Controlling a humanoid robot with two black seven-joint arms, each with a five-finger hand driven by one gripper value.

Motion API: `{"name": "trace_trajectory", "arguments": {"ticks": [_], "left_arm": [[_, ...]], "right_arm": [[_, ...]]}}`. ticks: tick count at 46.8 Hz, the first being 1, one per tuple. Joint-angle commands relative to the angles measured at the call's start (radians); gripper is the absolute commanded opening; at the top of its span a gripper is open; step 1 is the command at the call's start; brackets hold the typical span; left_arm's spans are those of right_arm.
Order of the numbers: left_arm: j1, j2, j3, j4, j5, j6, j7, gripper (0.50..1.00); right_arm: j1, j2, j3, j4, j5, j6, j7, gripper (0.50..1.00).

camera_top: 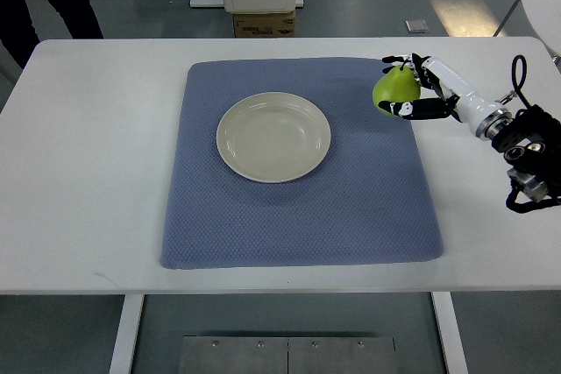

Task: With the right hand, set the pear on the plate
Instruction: 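Lift the pear with the right hand and swing it over the plate, then lower the held pear onto the cream plate with the right hand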

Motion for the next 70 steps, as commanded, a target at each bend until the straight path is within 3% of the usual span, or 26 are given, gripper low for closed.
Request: {"name": "trace_trajectory", "arguments": {"ticks": [1,16,28,54,70], "left_arm": [[0.0,0.0,0.0,0.0,0.0,0.0,0.0,1.0],[0.0,0.0,-0.002,0.0,0.0,0.0,0.0,1.0],[0.0,0.0,0.0,0.0,0.0,0.0,0.0,1.0],[0.0,0.0,0.0,0.0,0.0,0.001,0.0,1.0],[0.0,0.0,0.0,0.0,0.0,0.0,0.0,1.0]], "right_arm": [[0.028,-0.023,0.001,-0.006,0.014,0.025,-0.002,0.5],[0.138,-0.071,0.005,-0.128,0.039,0.177,-0.016,0.5],[0.14,-0.053,0.019,-0.128,0.04,0.185,-0.037,0.5],[0.207,0.256,0.039,-0.135,0.039,0.171,-0.094,0.5],[0.218,0.362,0.027,-0.159,0.037,0.171,-0.095,0.5]]}}
